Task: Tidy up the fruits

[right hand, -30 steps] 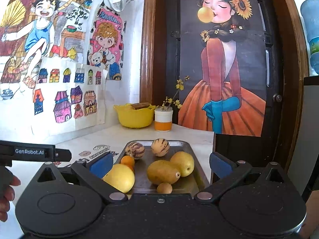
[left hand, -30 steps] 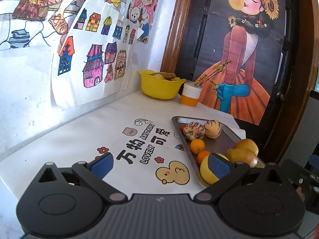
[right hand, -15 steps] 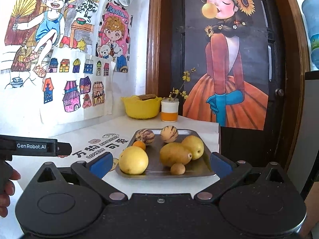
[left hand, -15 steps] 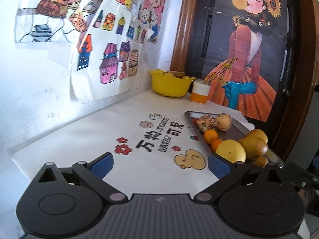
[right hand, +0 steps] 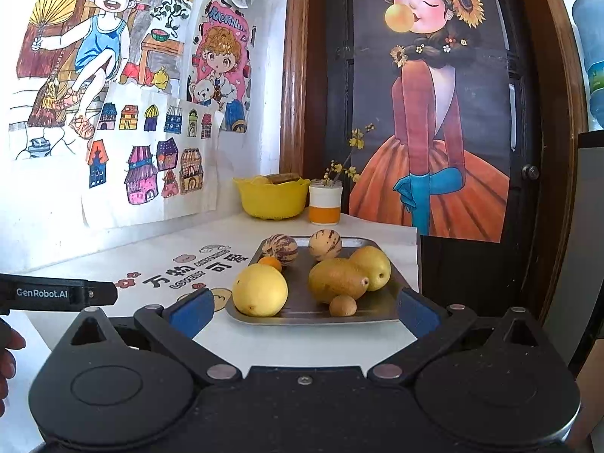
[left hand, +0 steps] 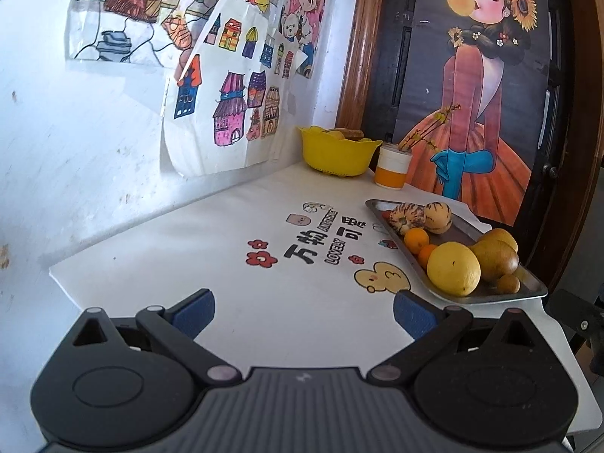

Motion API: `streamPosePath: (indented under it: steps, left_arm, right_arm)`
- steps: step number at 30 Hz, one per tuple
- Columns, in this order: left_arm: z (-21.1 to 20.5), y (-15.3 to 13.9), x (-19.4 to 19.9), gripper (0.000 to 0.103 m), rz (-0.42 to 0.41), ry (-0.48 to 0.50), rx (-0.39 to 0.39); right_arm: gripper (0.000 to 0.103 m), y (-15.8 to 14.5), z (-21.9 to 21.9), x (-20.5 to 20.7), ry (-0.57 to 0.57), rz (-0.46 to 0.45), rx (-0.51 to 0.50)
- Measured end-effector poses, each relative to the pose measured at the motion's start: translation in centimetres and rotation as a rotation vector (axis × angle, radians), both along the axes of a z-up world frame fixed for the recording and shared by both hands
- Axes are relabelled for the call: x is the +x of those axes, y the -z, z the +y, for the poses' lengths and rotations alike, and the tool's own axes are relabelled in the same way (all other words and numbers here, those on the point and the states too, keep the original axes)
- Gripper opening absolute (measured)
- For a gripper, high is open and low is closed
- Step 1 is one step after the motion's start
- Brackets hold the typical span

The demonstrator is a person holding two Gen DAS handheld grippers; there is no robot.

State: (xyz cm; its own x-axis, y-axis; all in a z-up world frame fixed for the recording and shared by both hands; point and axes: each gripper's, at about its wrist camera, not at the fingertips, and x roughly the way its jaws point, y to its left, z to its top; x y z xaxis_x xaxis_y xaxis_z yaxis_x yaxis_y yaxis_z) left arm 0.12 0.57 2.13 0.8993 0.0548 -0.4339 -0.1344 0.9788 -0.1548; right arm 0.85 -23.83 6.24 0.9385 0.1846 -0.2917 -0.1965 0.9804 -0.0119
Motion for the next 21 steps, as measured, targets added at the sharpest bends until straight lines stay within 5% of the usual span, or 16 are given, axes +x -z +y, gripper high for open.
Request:
streamPosePath:
  steps: [21]
  left_arm:
    - [0.9, 1.8, -2.6, 0.102, -0.043, 0.002, 0.018]
  right_arm:
    - [0.102, 2.2, 1.0, 0.2, -0.021, 0.067, -0.015]
